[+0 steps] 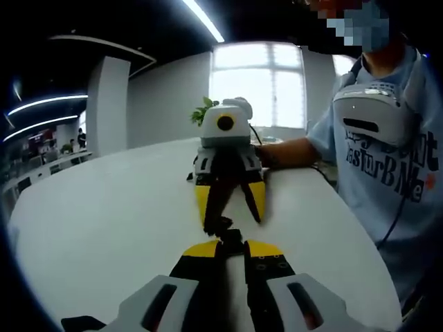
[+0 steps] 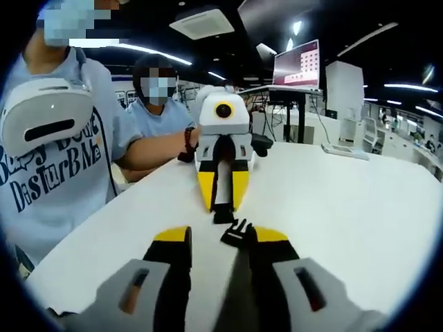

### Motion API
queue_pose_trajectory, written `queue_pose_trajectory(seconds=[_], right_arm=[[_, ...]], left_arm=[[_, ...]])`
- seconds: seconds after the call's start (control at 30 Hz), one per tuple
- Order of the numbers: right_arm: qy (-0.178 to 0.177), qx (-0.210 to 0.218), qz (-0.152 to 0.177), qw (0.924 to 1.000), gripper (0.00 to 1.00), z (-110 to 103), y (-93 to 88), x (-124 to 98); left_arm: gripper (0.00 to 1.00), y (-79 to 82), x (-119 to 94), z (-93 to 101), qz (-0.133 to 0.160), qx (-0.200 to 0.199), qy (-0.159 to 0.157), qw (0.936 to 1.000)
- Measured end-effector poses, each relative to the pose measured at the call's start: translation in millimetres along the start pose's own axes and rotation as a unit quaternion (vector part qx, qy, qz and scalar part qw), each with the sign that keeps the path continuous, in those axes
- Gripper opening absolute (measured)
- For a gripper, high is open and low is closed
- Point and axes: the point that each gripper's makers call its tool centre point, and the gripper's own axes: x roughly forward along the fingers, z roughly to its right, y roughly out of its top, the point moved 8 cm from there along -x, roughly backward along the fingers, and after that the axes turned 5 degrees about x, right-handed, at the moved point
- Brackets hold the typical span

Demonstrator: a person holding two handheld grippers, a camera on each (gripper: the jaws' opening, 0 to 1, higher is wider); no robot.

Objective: Snap the two parts of the plastic buckle together until the buckle closes and remains connected.

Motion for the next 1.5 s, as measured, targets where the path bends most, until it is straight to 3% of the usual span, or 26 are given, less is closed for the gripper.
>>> queue_pose_trajectory(seconds=[0.2,0.37,0.9,1.5], right_arm=[[-0.023,-0.006,0.000,0.9997,0.23,5.6,-0.5,-1.6],[-0.022,-0.016,-0.001,0.9996,0.14,5.6,-1.0,-3.0],[0.014,-0.027,-0.002,0.9995,0.13,0.9,-2.1,-5.5],[0.027,-0.035,0.012,0.9990,0.13,2.9,0.6,-6.1]], left_arm=[[0.12,-1.6,-5.1,-3.6,-0.008,-0.004,0.016,0.9998],[0.12,-2.2,-6.5,-4.8,-0.009,-0.005,0.022,0.9997],[0.12,-2.6,-3.6,-0.7,0.000,0.007,0.001,1.0000],[0.12,-2.4,-1.3,-1.0,0.004,0.014,-0.007,0.9999]])
